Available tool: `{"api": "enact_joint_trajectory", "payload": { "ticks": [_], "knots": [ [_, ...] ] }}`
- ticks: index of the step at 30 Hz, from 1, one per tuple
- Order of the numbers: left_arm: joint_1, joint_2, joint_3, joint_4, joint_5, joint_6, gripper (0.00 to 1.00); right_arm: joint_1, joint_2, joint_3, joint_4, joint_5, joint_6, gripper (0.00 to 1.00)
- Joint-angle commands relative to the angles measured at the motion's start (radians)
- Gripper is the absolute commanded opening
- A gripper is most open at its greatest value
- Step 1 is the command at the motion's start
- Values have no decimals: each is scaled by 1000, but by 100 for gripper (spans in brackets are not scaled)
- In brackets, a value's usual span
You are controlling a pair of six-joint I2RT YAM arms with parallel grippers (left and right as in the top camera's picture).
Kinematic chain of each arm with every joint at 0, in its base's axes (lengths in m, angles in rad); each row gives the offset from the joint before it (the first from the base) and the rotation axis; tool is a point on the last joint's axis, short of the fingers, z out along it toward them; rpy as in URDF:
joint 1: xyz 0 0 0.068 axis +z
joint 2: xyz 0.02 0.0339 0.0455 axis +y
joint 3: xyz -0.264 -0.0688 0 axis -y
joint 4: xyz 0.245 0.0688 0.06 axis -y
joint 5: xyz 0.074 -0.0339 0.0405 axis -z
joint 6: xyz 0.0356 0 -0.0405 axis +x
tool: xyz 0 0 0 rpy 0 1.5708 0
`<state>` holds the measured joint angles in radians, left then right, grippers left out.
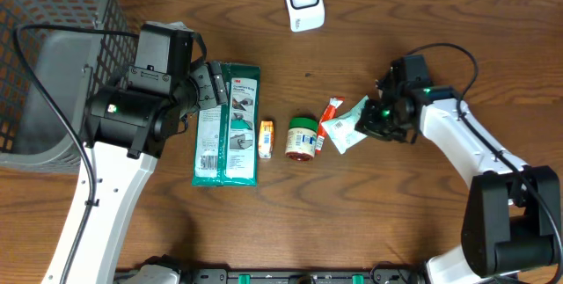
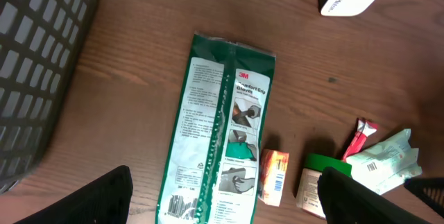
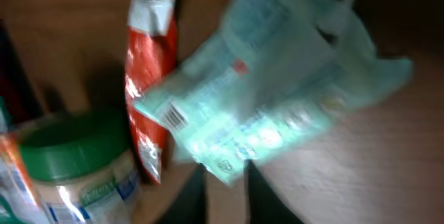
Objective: Scan the item barcode
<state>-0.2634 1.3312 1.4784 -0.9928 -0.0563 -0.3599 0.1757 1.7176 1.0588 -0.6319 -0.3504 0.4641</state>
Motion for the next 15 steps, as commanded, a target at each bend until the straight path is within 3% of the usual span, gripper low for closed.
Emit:
{"api": "enact_joint_trajectory", "payload": {
  "ticks": [1,15],
  "knots": [
    [5,4,16,-4,-16,11,86,55,-3,-36,50,34,112,1],
    [5,5,16,-4,-16,11,86,196,-3,-87,90,305,167,1]
  ]
}}
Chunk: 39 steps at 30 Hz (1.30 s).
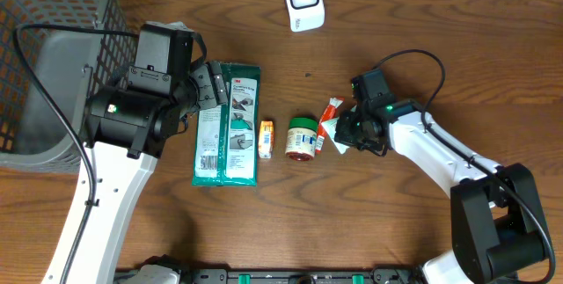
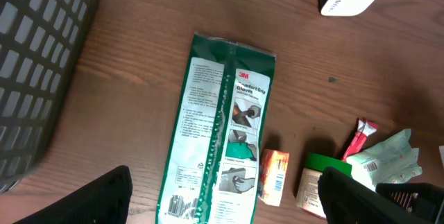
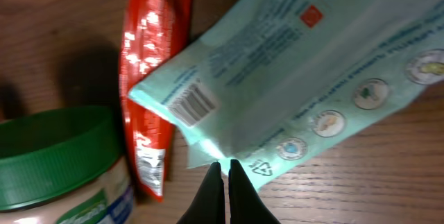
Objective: Scan the item barcode
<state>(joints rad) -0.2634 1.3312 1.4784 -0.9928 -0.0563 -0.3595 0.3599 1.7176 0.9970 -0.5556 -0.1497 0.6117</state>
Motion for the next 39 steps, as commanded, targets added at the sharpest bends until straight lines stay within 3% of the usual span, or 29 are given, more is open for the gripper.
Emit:
{"api": "enact_joint_trajectory", "payload": {
  "ticks": [1,9,19,28,39],
  "knots": [
    [5,4,16,-4,-16,11,86,13,-3,-33,24,103,20,1],
    [5,4,16,-4,-16,11,86,13,-3,-67,30,106,-19,1],
    [5,5,16,-4,-16,11,86,-66,-3,-67,-137,373,-45,1],
    [5,5,16,-4,-16,11,86,-85,-11,22,-96,-39,-55,1],
    [5,4,16,-4,-16,10,86,14,-10,29,78,31,121,1]
  ]
}}
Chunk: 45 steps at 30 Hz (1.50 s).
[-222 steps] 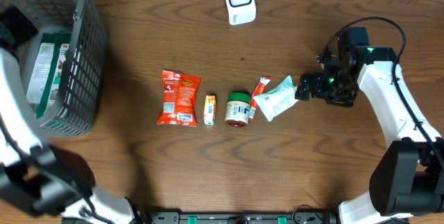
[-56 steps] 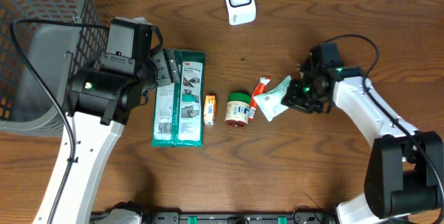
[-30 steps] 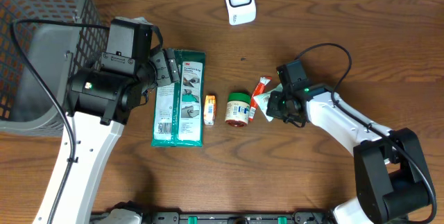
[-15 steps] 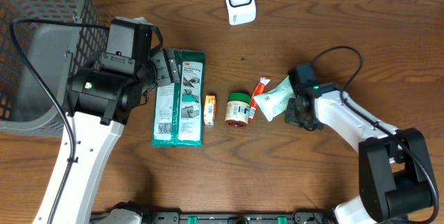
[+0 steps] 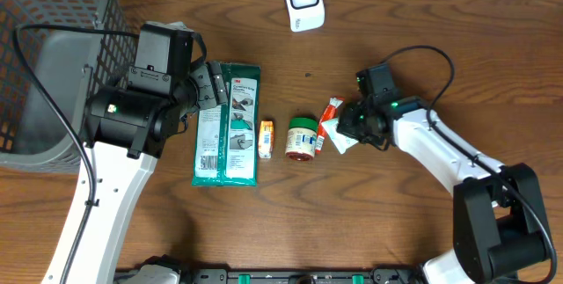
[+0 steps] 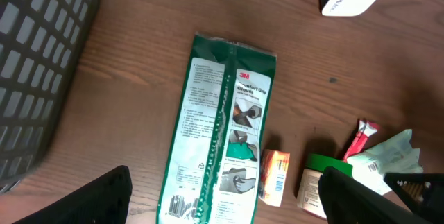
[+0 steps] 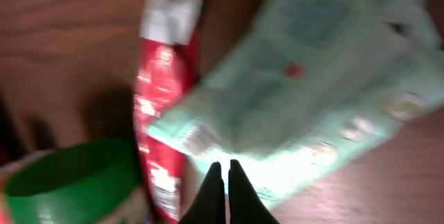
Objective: Scan the item barcode
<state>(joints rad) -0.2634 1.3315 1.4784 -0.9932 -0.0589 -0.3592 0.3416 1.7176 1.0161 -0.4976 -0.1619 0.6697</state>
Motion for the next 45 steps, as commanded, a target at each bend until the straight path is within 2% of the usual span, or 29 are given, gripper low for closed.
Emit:
{"api": "enact_joint_trajectory", "payload": {
  "ticks": [1,5,17,21,31,36,40,45],
  "knots": [
    [5,4,16,-4,-13,10,86,44,-8,10,32,81,73,1],
    [5,4,16,-4,-13,10,86,83,11,10,86,189,112,1],
    [5,4,16,-4,-13,10,86,92,122,10,113,181,111,1],
    [5,4,16,-4,-13,10,86,82,109,11,48,156,52,1],
    [5,4,16,-4,-13,10,86,23,72,11,-154,193,-226,1],
    [5,4,16,-4,-13,10,86,-35,63,24,-178,160,-322,1],
    [5,4,16,-4,-13,10,86,-85,33,89,-221,41,-377,11],
    [5,4,16,-4,-13,10,86,-156,-18,202,-376,-1,-417,38]
  ]
}}
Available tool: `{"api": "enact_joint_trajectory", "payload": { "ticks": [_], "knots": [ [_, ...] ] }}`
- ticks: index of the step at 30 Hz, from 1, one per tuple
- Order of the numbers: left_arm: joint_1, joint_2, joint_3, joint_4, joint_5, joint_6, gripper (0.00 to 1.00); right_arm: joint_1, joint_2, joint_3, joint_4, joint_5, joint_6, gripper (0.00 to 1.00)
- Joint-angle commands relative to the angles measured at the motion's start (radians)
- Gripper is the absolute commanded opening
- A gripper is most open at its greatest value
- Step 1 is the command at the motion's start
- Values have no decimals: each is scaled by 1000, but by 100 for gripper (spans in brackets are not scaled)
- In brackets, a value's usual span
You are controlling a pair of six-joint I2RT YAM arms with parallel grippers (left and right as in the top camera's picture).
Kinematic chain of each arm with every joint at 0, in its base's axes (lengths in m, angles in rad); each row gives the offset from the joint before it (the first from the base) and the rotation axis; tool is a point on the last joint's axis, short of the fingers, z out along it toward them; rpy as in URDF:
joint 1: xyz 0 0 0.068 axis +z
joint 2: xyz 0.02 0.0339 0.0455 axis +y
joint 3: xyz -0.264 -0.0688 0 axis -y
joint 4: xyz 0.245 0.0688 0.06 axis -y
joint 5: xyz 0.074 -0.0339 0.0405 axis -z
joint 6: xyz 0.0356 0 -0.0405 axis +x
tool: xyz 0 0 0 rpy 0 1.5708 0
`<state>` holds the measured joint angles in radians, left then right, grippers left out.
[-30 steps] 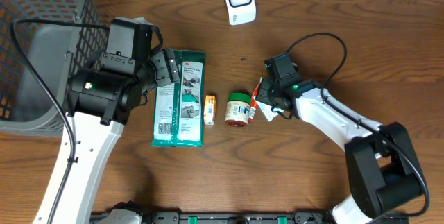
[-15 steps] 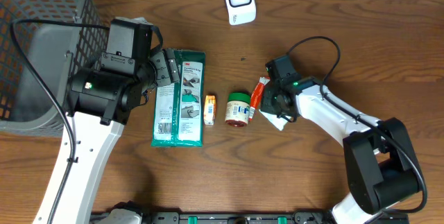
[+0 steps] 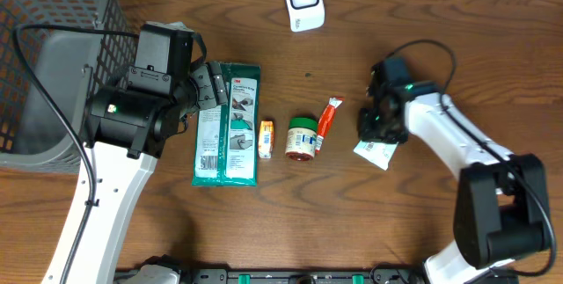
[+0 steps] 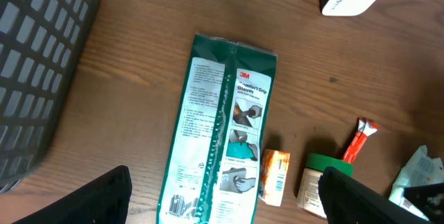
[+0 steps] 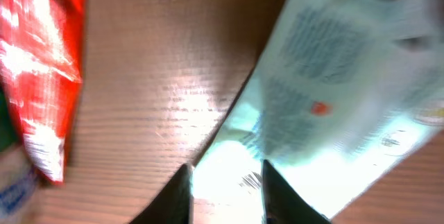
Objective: Scan the item barcode
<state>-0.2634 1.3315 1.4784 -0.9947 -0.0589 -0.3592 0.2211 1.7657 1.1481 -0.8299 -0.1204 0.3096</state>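
Note:
A pale green wipes pouch (image 3: 376, 151) lies flat on the table, its barcode (image 5: 251, 179) facing up. My right gripper (image 5: 222, 189) is open right above it, and the pouch's near edge shows between the two fingers. From overhead that gripper (image 3: 380, 128) covers the pouch's upper part. The white scanner (image 3: 303, 1) stands at the table's far edge. My left gripper (image 4: 222, 210) hangs open, wide, over the green gloves pack (image 4: 222, 141), holding nothing.
A red packet (image 3: 328, 117), a green-lidded jar (image 3: 302, 138) and a small orange box (image 3: 266, 139) lie in a row left of the pouch. A dark mesh basket (image 3: 53, 47) stands at the far left.
The right gripper was shut and is now open. The pouch, which lay against the red packet, now lies apart from it, further right and nearer the front. The left arm is unchanged.
The right gripper first hovered over the pouch resting against the red packet. Then it was shut at the pouch's edge, and still so at the following moment. Now the pouch lies clear of the packet with the jaws open over it. The left arm never moved.

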Motion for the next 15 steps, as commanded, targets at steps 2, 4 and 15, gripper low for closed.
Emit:
{"api": "enact_joint_trajectory", "payload": {
  "ticks": [2,4,15],
  "knots": [
    [5,4,16,-2,-13,10,86,-68,-83,99,-112,-42,-56,50],
    [5,4,16,-2,-13,10,86,-97,-96,103,-156,-42,-56,70],
    [5,4,16,-2,-13,10,86,-245,-95,-8,-174,-43,-57,92]
  ]
}}
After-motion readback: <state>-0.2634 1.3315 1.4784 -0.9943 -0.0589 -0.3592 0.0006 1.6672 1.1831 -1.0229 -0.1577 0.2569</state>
